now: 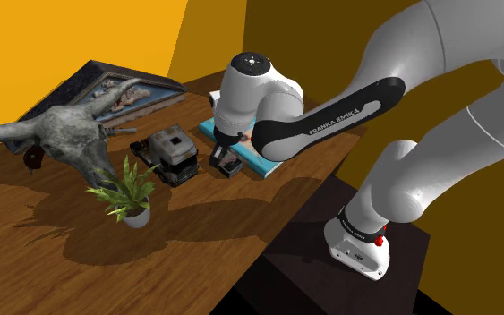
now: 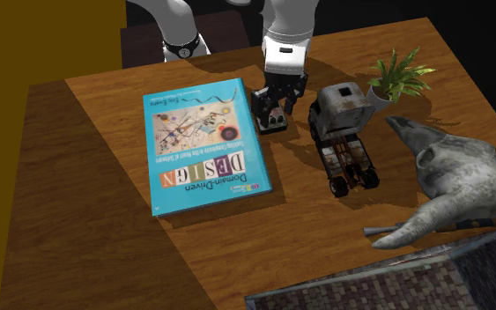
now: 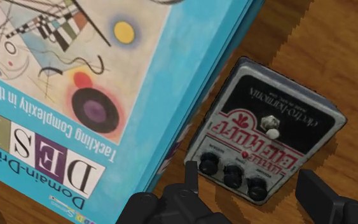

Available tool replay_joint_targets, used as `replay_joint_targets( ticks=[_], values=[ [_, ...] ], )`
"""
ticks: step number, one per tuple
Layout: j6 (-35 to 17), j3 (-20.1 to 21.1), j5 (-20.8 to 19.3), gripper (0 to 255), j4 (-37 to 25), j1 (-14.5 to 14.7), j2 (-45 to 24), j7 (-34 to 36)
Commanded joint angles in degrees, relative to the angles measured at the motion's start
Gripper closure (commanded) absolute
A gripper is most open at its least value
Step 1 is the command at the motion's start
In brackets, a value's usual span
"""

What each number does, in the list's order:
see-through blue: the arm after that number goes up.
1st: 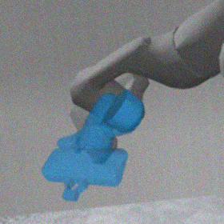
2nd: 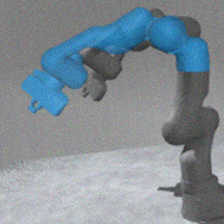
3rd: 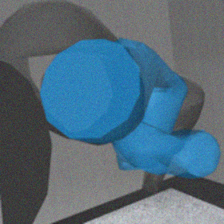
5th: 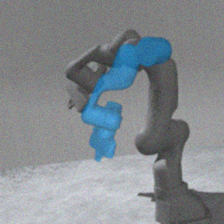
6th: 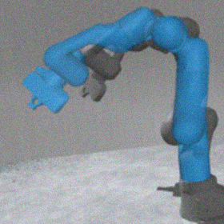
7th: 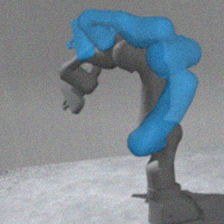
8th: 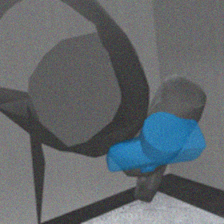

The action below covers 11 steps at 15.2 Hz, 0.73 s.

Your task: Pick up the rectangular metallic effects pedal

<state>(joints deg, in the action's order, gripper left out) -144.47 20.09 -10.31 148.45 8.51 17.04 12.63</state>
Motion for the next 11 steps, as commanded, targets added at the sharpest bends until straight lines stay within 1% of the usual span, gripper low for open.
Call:
replay_joint_targets(
  ticks=[1, 6, 11],
  values=[
    [-0.02, 0.01, -0.02, 255, 0.07, -0.01, -0.06, 0.00],
    [0.06, 0.03, 0.01, 255, 0.02, 0.02, -0.03, 0.02],
    [4.31, -0.89, 1.89, 255, -1.82, 0.97, 2.57, -1.98]
  ],
)
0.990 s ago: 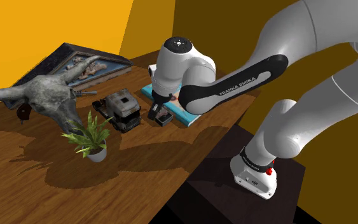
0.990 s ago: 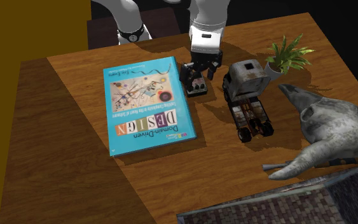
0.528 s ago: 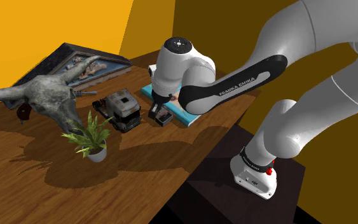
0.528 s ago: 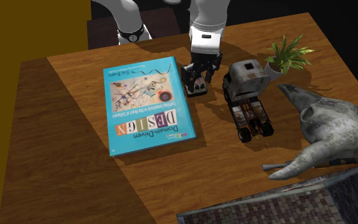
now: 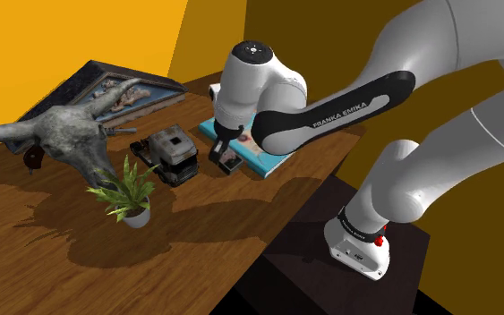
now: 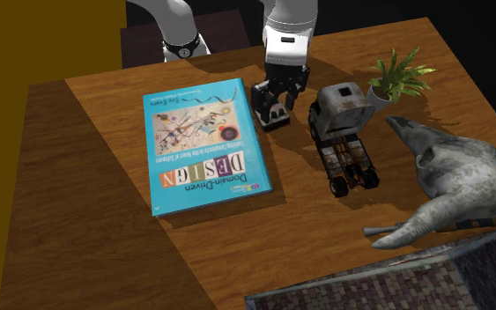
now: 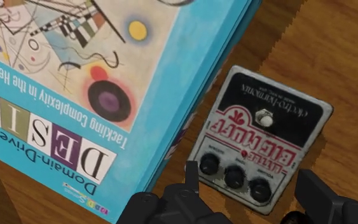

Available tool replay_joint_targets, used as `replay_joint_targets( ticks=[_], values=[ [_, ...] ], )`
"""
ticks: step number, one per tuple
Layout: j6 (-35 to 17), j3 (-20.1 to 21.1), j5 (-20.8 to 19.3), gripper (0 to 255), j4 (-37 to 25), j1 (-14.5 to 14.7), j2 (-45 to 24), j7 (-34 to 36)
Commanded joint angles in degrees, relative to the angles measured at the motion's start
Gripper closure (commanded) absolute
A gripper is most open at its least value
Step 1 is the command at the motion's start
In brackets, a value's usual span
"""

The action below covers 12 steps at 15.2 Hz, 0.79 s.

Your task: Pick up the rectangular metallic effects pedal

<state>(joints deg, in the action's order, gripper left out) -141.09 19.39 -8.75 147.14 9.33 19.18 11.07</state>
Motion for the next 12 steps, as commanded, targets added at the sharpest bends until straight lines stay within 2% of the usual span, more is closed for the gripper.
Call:
replay_joint_targets(
  ticks=[1, 10, 12],
  values=[
    [1.78, -0.36, 0.63, 255, -0.93, 0.30, 0.90, -0.76],
    [9.27, -1.62, 2.58, 255, -5.19, 1.26, 4.35, -3.28],
    [9.40, -1.64, 2.61, 255, -5.27, 1.28, 4.40, -3.32]
  ],
)
